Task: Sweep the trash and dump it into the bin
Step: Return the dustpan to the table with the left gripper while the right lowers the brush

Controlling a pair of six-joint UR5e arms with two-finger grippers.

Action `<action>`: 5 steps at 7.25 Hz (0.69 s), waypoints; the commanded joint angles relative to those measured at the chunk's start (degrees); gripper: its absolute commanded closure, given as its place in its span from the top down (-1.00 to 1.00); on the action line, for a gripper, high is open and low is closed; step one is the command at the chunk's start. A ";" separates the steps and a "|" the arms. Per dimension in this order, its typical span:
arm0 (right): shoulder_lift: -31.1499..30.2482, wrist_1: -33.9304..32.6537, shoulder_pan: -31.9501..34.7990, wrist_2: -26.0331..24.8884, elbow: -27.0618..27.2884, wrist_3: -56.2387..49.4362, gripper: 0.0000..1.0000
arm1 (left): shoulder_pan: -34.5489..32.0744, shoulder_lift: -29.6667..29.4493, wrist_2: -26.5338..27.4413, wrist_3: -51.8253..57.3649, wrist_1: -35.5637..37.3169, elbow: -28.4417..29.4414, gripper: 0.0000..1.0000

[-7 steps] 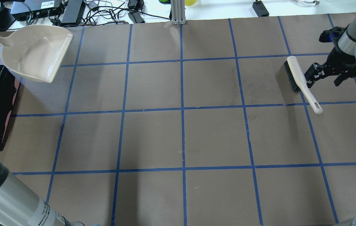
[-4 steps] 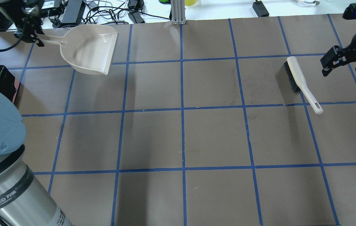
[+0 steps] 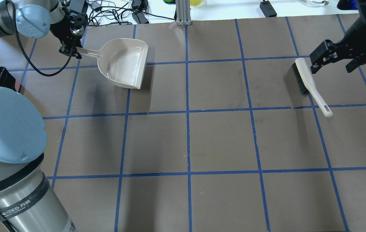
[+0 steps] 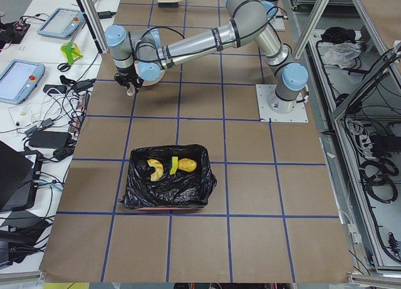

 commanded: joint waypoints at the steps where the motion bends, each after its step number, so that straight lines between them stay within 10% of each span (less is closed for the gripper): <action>1: -0.30 0.74 2.88 -0.22 0.18 0.49 1.00 | -2.00 0.82 0.47 -2.56 2.09 -3.78 -1.00; 5: -0.91 0.66 10.34 0.65 0.27 1.97 1.00 | -2.00 1.53 0.82 -2.12 7.91 -8.81 -1.00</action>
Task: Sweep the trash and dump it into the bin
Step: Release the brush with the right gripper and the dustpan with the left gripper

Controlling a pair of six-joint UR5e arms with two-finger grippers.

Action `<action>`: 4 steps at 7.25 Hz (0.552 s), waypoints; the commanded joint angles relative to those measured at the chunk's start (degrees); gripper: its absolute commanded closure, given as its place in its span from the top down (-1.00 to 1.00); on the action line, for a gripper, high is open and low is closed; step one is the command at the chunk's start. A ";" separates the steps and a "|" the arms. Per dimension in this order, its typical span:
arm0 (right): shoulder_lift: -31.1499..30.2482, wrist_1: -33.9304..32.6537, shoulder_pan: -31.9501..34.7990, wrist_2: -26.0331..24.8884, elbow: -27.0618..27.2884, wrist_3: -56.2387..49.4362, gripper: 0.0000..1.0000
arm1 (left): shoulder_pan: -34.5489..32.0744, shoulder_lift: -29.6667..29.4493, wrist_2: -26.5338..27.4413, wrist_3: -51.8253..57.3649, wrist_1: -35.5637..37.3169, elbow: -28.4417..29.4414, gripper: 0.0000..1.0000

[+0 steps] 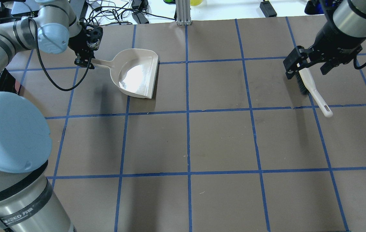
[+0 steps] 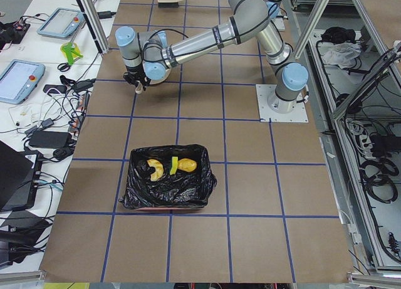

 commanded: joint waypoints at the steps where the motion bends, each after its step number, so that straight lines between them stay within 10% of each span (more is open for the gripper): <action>1: 0.14 -0.10 4.51 0.33 0.08 1.00 1.00 | -0.01 0.33 0.15 -0.06 0.70 -0.95 -1.00; 2: 0.40 -0.10 4.88 -0.10 0.08 1.09 1.00 | 0.08 0.42 -0.19 -0.84 0.79 -1.82 0.01; 3: 0.14 0.08 4.88 -0.37 0.25 1.09 1.00 | 0.52 0.51 -0.20 -1.11 1.22 -2.53 0.48; 4: -0.12 0.08 5.06 -0.37 0.34 1.09 1.00 | 1.04 0.77 -0.11 -1.03 1.14 -2.45 0.49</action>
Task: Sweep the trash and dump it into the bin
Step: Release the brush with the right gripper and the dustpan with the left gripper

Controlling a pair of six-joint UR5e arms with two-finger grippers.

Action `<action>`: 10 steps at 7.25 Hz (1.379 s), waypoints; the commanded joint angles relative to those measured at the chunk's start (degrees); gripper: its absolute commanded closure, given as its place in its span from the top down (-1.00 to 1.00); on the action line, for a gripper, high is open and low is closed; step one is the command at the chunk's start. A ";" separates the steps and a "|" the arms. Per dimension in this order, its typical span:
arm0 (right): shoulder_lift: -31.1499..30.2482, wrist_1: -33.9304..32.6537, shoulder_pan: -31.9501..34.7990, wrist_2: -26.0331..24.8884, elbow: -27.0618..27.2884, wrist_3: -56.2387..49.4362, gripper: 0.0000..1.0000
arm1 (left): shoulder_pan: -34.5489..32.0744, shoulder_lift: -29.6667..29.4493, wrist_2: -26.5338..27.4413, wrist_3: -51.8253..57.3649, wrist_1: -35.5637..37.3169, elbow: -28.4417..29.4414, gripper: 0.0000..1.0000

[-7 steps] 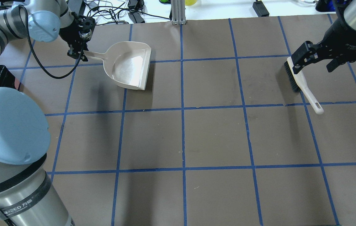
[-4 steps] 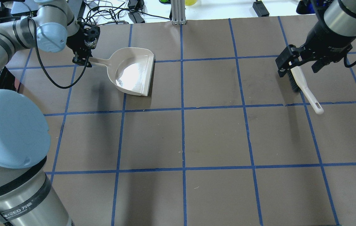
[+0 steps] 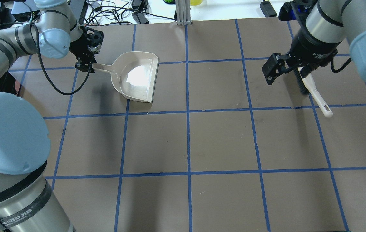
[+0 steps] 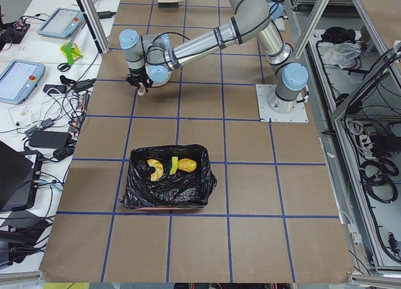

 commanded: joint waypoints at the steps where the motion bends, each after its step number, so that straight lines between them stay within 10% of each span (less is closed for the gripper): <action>1: -0.24 0.06 0.31 -0.24 0.13 -0.05 1.00 | 0.57 0.87 0.20 -0.22 -0.60 0.74 0.49; 4: -0.33 0.94 0.31 -5.25 0.13 -0.05 1.00 | -0.21 7.09 -0.77 -9.39 -14.17 5.99 0.48; 10: -0.68 0.76 0.22 -4.72 0.13 -0.05 1.00 | -5.31 22.47 -1.03 -60.56 -34.50 8.22 0.58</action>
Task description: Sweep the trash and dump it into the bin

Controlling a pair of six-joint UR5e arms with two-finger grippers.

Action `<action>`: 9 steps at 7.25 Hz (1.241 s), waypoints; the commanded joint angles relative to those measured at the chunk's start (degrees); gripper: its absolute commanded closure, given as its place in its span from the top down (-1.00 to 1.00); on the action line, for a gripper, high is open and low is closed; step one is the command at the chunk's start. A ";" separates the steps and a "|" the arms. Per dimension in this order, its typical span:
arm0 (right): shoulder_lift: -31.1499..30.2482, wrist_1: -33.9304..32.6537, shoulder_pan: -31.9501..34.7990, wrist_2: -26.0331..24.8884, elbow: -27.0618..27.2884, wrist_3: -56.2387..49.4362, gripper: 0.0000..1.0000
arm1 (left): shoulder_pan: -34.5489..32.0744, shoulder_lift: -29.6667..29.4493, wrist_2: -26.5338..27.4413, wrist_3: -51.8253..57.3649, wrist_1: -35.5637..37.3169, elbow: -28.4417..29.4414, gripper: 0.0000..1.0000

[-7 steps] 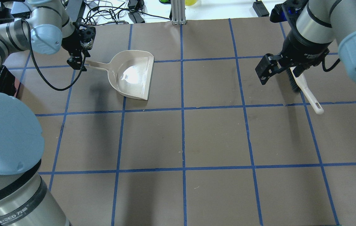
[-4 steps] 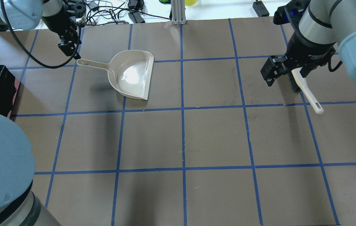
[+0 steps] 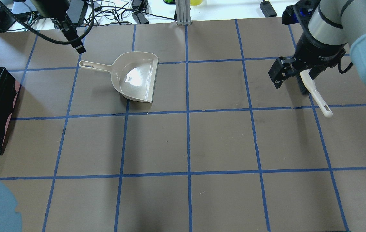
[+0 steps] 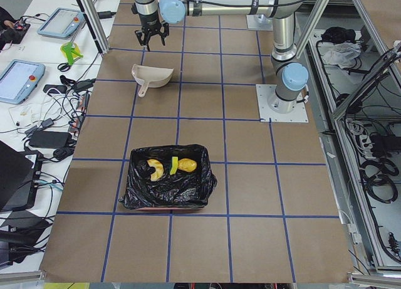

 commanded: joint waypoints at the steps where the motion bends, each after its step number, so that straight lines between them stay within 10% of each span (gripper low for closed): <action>1: 0.00 -0.01 0.07 -0.21 -0.09 0.09 1.00 | -2.12 5.83 0.18 -19.54 -4.52 -1.69 0.62; 5: -0.09 0.16 -0.01 -0.56 -0.44 0.09 1.00 | -2.66 19.19 0.18 -36.82 1.92 -21.08 0.62; 9: -0.79 0.08 -0.01 -0.30 -0.44 0.18 1.00 | -2.66 22.11 -2.99 -45.88 7.25 -24.12 0.86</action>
